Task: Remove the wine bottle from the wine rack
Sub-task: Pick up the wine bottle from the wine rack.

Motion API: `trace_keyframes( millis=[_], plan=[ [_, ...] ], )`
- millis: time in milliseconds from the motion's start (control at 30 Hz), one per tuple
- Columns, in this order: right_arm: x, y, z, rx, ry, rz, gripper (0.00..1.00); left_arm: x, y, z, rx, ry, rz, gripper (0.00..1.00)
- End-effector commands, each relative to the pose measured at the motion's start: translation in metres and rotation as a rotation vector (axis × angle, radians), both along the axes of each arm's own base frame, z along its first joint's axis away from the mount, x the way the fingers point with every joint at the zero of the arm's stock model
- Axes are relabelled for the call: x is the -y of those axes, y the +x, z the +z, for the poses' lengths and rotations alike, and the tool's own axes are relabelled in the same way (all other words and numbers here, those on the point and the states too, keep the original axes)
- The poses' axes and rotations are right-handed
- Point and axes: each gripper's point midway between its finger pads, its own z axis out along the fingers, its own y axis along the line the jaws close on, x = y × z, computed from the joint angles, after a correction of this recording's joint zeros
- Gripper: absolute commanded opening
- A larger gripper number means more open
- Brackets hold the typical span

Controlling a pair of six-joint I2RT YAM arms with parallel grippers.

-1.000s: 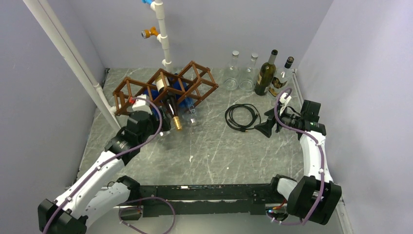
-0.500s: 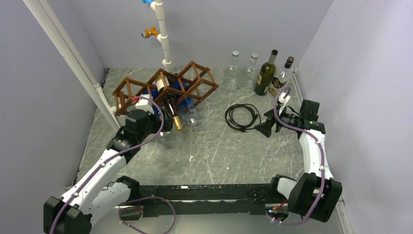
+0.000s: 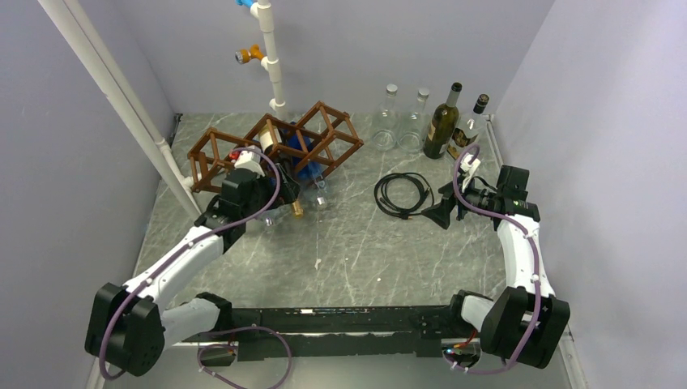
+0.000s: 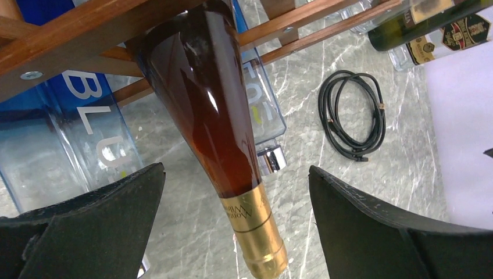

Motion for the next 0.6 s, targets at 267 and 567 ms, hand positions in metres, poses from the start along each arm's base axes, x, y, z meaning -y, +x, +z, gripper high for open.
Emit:
trace_keyframes(
  millis=[267, 567],
  plan=[
    [0.0, 0.006, 0.015, 0.068, -0.028, 0.021, 0.99, 0.006, 0.034, 0.006, 0.081, -0.109, 0.082, 0.9],
    [-0.002, 0.005, 0.014, 0.066, -0.031, 0.031, 0.99, 0.001, 0.045, -0.015, 0.033, -0.093, 0.148, 0.85]
  ],
)
